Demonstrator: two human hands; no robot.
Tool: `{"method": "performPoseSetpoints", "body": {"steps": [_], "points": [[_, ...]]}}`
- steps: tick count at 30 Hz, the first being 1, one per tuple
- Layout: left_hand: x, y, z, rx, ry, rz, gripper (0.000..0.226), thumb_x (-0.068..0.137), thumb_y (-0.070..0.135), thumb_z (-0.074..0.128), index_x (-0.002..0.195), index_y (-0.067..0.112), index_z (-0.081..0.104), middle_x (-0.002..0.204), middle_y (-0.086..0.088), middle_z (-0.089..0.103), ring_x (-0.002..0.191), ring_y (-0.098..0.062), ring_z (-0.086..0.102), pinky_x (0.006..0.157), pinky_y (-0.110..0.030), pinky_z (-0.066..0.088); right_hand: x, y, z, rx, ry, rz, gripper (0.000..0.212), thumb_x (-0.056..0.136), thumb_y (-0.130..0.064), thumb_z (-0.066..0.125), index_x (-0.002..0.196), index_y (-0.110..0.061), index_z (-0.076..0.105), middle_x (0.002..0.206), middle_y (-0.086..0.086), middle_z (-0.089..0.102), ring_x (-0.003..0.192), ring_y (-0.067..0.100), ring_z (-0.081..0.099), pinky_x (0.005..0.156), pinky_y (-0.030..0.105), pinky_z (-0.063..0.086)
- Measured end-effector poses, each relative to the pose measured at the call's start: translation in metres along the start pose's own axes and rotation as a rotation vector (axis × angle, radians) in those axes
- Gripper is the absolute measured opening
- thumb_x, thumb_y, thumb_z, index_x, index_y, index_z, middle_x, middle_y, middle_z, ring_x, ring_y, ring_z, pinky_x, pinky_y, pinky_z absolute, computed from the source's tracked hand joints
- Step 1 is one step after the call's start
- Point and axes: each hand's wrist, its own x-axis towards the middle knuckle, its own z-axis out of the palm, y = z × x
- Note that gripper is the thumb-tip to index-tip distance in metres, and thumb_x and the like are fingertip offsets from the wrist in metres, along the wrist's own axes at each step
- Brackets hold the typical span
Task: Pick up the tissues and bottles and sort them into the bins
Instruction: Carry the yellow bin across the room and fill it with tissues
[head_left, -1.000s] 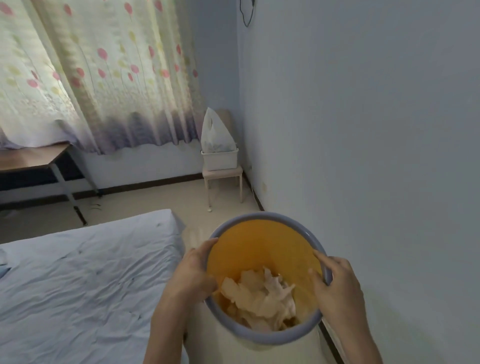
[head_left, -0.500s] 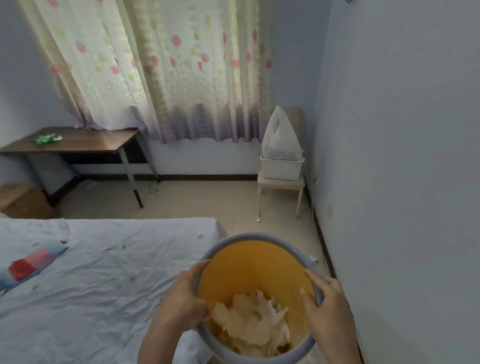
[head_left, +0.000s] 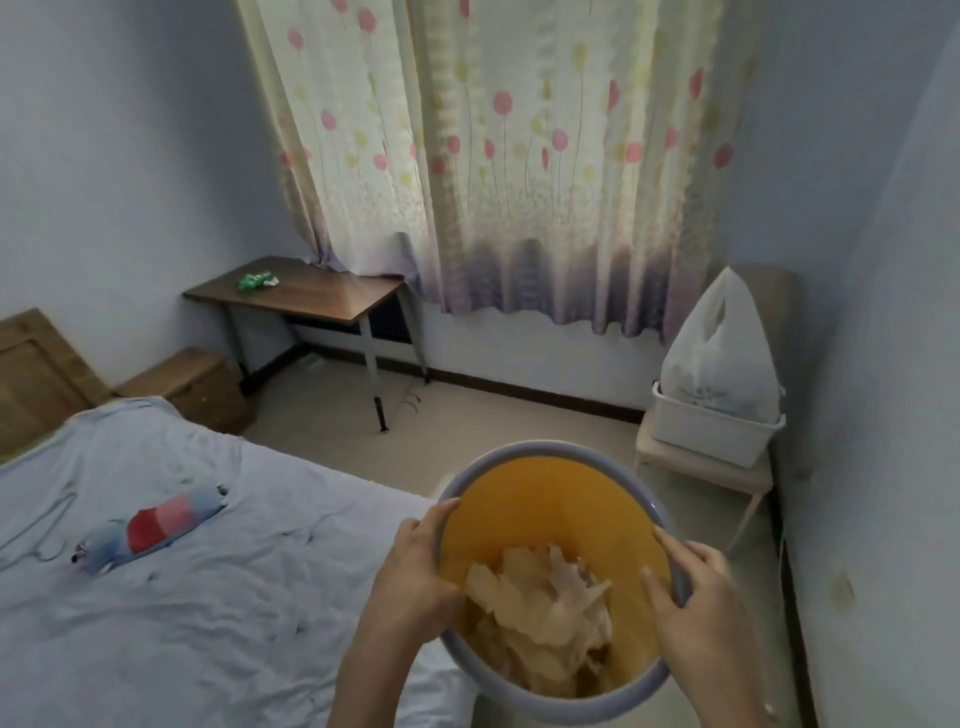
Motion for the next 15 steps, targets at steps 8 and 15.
{"method": "performPoseSetpoints", "body": {"steps": [8, 15], "points": [[0.135, 0.014, 0.043, 0.009, -0.061, -0.075, 0.09, 0.088, 0.01, 0.073, 0.151, 0.053, 0.026, 0.149, 0.009, 0.039, 0.129, -0.023, 0.05, 0.101, -0.044, 0.059, 0.133, 0.019, 0.04, -0.07, -0.084, 0.063, 0.043, 0.103, -0.033, 0.062, 0.145, -0.034, 0.056, 0.137, -0.003, 0.049, 0.115, 0.016, 0.054, 0.099, 0.04, 0.052], [0.311, 0.037, 0.086, -0.02, -0.128, -0.063, 0.096, 0.086, 0.001, 0.072, 0.153, 0.053, 0.027, 0.149, 0.009, 0.039, 0.128, -0.023, 0.049, 0.098, -0.044, 0.06, 0.293, 0.031, 0.094, -0.097, -0.065, 0.112, 0.042, 0.103, -0.035, 0.061, 0.145, -0.036, 0.056, 0.135, -0.007, 0.047, 0.11, 0.012, 0.054, 0.093, 0.039, 0.054]]}}
